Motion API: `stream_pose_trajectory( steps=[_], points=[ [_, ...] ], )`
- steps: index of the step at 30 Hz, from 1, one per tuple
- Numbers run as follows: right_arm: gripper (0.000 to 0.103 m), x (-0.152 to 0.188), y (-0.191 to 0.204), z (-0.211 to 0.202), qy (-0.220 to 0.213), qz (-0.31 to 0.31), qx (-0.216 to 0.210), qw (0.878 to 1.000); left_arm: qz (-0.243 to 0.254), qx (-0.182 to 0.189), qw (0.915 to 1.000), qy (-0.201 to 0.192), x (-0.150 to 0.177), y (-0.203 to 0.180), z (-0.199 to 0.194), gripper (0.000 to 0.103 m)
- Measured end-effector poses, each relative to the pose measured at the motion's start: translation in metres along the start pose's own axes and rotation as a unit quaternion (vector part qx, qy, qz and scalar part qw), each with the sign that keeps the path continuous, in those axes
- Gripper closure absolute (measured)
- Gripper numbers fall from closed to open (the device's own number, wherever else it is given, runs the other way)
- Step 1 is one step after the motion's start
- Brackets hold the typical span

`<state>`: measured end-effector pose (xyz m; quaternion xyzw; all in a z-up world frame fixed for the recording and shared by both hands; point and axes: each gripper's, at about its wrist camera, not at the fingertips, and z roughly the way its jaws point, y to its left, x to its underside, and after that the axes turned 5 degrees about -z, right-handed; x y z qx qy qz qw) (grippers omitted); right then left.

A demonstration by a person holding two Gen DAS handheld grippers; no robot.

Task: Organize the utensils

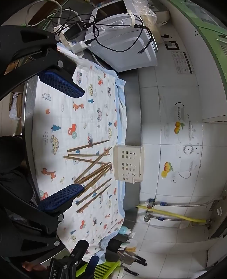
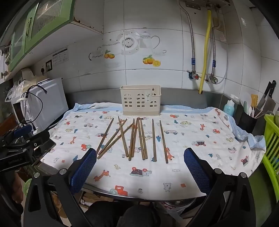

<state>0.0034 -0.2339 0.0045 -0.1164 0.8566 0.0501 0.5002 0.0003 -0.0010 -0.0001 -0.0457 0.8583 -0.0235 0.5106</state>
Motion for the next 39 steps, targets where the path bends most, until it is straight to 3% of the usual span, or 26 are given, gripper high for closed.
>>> stream_pose_trajectory(
  steps=[11, 39],
  points=[
    [0.006, -0.003, -0.001, -0.006, -0.005, -0.001, 0.0, 1.0, -0.009, 0.0, 0.9998, -0.019, 0.002, 0.002, -0.015, 0.005],
    [0.006, -0.007, 0.001, -0.005, -0.01, -0.006, -0.001, 1.0, -0.002, -0.011, 0.9997, -0.023, -0.004, 0.002, -0.005, 0.005]
  ],
)
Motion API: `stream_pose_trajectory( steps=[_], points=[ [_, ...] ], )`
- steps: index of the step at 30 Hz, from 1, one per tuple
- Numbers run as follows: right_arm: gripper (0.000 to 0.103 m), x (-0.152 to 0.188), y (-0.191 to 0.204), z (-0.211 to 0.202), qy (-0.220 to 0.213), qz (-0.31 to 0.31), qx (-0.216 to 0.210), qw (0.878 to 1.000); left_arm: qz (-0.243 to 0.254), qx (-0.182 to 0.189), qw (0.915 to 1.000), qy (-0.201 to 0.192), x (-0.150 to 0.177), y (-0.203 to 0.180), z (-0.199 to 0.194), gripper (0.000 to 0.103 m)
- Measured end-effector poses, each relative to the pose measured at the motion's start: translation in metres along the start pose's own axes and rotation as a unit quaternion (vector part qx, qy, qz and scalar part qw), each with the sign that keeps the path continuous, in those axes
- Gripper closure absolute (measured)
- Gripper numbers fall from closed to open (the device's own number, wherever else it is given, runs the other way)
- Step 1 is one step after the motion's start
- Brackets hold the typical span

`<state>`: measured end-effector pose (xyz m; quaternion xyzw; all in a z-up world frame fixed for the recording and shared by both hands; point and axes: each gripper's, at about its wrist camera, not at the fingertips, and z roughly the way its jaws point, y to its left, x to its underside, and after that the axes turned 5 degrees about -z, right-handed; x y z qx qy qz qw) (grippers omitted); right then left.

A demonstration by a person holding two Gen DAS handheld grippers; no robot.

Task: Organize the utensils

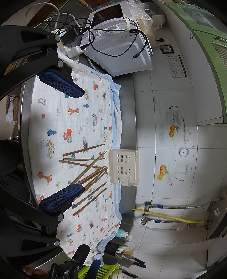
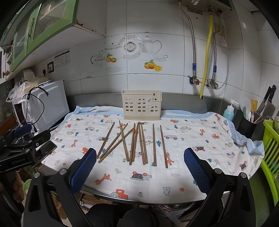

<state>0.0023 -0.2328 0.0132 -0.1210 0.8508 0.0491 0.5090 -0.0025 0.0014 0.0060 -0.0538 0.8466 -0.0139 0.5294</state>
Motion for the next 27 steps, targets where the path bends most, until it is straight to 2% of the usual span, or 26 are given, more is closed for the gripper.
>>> stream_pose_trajectory(
  steps=[27],
  points=[
    [0.006, 0.0006, 0.0023, 0.0057, 0.002, -0.001, -0.002, 1.0, 0.004, -0.002, 1.0, -0.006, -0.0041, -0.0029, 0.0009, 0.005]
  ],
)
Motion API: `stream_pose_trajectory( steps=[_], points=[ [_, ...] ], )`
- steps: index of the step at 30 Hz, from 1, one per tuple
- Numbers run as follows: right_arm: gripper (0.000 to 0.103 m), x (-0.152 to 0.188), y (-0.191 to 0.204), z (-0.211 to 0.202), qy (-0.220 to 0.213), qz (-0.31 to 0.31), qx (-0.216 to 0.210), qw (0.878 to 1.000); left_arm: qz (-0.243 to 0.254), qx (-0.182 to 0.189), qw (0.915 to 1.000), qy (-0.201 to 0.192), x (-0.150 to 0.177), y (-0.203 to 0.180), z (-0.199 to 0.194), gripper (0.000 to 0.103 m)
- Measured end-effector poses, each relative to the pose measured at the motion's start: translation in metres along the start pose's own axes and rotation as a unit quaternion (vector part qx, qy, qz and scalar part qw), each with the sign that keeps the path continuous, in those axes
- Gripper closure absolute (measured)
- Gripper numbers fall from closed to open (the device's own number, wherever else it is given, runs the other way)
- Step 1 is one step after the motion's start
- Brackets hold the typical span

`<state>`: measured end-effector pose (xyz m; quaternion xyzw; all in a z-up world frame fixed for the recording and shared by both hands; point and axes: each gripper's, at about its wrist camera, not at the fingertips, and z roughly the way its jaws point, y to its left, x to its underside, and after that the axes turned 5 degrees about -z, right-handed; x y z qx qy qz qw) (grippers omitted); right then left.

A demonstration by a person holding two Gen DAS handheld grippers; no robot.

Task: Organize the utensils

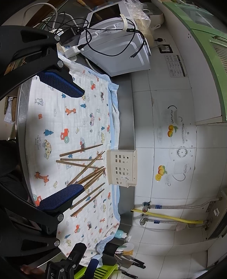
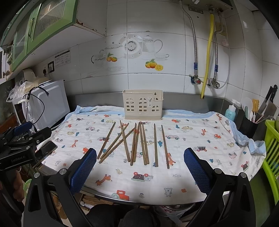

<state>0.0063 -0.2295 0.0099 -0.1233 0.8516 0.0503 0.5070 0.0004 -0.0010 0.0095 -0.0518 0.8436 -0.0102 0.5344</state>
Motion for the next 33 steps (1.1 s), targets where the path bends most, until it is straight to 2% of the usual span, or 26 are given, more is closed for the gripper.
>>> stream_pose_trajectory(
  steps=[11, 22, 25, 33],
  points=[
    [0.006, 0.006, -0.003, 0.014, 0.008, 0.002, -0.001, 1.0, -0.004, -0.006, 1.0, 0.003, 0.0, 0.002, 0.011, 0.005],
    [0.006, 0.014, -0.015, 0.031, 0.021, 0.008, -0.001, 1.0, -0.014, -0.006, 0.9996, 0.022, 0.005, 0.008, 0.033, 0.006],
    [0.006, 0.016, -0.019, 0.037, 0.025, 0.009, -0.004, 1.0, -0.014, -0.004, 0.9994, 0.031, 0.008, 0.008, 0.041, 0.015],
    [0.006, 0.025, -0.035, 0.059, 0.037, 0.019, 0.0, 0.999, -0.019, 0.007, 0.9974, 0.069, 0.017, 0.003, 0.073, 0.022]
  ],
)
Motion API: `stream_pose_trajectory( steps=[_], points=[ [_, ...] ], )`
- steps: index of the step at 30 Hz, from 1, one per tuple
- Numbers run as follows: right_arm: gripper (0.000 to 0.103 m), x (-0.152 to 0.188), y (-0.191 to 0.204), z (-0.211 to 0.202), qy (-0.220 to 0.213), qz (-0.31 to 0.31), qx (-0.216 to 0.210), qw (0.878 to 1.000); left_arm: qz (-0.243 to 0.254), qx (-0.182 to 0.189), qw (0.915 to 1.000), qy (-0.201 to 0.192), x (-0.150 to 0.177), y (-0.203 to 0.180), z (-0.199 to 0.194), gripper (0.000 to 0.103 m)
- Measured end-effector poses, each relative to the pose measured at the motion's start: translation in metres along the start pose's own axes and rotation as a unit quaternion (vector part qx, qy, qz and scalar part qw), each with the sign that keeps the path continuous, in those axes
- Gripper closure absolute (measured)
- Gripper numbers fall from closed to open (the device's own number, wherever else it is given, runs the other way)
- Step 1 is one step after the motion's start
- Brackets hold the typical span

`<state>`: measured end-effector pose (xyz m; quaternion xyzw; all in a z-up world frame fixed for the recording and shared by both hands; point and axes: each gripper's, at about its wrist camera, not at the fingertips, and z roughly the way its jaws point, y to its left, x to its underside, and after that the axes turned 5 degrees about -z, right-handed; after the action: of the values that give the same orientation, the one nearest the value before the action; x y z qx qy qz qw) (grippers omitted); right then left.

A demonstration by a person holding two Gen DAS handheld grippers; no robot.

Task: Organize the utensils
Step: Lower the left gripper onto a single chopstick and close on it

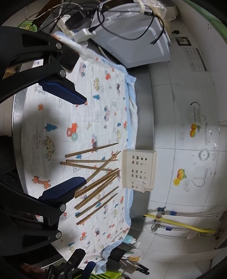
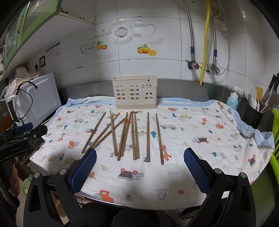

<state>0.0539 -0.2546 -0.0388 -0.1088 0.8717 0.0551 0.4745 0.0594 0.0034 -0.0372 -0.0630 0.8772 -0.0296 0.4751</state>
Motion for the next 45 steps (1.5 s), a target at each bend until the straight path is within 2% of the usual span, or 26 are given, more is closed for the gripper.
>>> stream_pose_trajectory(
  steps=[5, 13, 18, 20, 24, 26, 28, 34, 45],
  points=[
    [0.006, 0.006, -0.012, 0.017, 0.008, 0.01, 0.004, 1.0, -0.002, 0.003, 0.9996, 0.027, 0.003, -0.005, 0.027, 0.036],
    [0.007, 0.013, -0.027, 0.043, 0.025, 0.017, 0.01, 0.999, -0.004, -0.001, 0.9979, 0.065, 0.007, -0.012, 0.071, 0.047],
    [0.009, 0.016, -0.033, 0.061, 0.033, 0.021, 0.011, 0.999, -0.001, 0.0, 0.996, 0.089, 0.011, -0.019, 0.097, 0.058],
    [0.017, 0.016, -0.035, 0.07, 0.042, 0.02, 0.006, 0.999, -0.005, 0.001, 0.9952, 0.097, 0.012, -0.021, 0.108, 0.061],
    [0.019, 0.018, -0.038, 0.083, 0.051, 0.02, 0.005, 0.998, -0.004, 0.002, 0.9939, 0.11, 0.013, -0.024, 0.125, 0.067],
    [0.023, 0.019, -0.04, 0.089, 0.055, 0.025, 0.002, 0.998, 0.001, -0.001, 0.9934, 0.115, 0.014, -0.025, 0.134, 0.069],
    [0.025, 0.02, -0.043, 0.095, 0.059, 0.029, 0.002, 0.998, -0.006, 0.002, 0.9923, 0.124, 0.015, -0.022, 0.143, 0.076],
    [0.039, 0.022, -0.048, 0.11, 0.07, 0.039, -0.003, 0.997, -0.013, 0.002, 0.9905, 0.137, 0.016, -0.018, 0.16, 0.086],
    [0.055, 0.026, -0.057, 0.128, 0.086, 0.048, -0.002, 0.995, 0.009, -0.004, 0.9902, 0.139, 0.018, -0.027, 0.169, 0.086]
  ],
)
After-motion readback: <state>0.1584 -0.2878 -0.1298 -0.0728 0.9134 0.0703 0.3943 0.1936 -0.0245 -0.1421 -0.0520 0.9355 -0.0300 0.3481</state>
